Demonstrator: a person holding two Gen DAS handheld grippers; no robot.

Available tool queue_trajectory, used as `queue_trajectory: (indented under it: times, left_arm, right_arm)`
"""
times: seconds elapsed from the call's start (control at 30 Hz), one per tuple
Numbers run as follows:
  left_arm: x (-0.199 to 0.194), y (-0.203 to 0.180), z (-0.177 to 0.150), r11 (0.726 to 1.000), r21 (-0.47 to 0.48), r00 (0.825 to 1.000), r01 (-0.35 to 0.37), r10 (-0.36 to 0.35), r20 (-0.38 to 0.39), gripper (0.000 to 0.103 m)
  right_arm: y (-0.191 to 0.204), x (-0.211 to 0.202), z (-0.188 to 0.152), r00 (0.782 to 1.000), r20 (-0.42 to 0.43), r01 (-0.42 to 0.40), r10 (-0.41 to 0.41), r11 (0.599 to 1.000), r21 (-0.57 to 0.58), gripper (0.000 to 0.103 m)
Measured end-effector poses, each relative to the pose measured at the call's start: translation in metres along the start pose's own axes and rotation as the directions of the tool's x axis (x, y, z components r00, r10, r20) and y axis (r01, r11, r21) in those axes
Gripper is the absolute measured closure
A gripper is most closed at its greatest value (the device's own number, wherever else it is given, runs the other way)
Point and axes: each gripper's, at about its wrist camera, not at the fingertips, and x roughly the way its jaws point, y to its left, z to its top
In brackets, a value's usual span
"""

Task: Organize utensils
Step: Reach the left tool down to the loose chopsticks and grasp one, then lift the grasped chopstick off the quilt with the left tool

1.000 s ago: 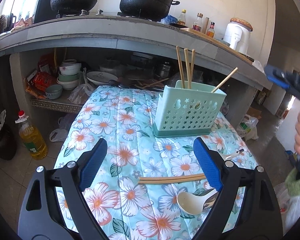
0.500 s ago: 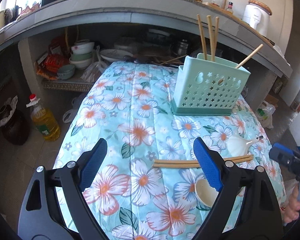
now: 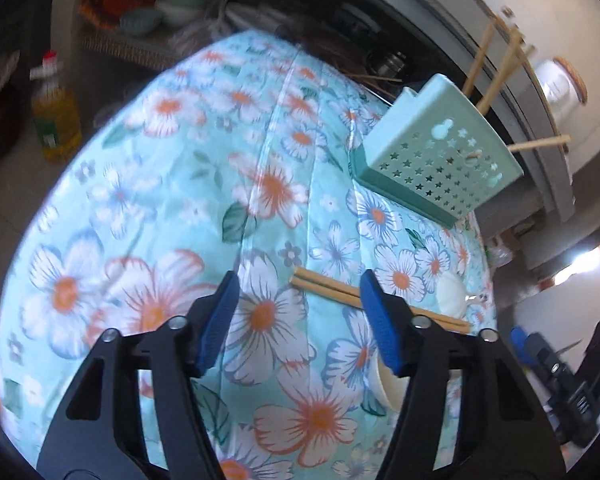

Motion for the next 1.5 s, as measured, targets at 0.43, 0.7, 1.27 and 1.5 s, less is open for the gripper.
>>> queue_trajectory:
  times: [0.43, 0.7, 1.27, 1.5]
  left_arm:
    - [0.033, 0.046, 0.002, 0.898, -0.402, 0.978, 0.181, -0.207, -0.021, 0.089]
    - [0.042, 0.043, 0.002, 0.894, -0.416, 0.981, 0.167, -0.193, -0.021, 0.1]
    - [-0.006, 0.082, 0.021, 0.893, -0.435, 0.99, 0.12, -0.078, 0.114, 0.101]
    - [-0.017, 0.09, 0.022, 0.89, -0.445, 0.991, 0.099, -0.049, 0.121, 0.086]
  right_arm:
    - [0.001, 0.001, 0.002, 0.999, -0.001, -0.039, 0.039, 0.999, 0.014, 0.029]
    - [0.002, 0.001, 0.002, 1.0, -0.002, -0.029, 0.029, 1.0, 0.01, 0.029]
    - [0.003, -0.001, 0.003, 1.0, 0.004, -0.028, 0.028, 1.0, 0.006, 0.028]
    - [0.006, 0.0, 0.003, 0.999, 0.002, -0.033, 0.033, 0.999, 0.003, 0.028]
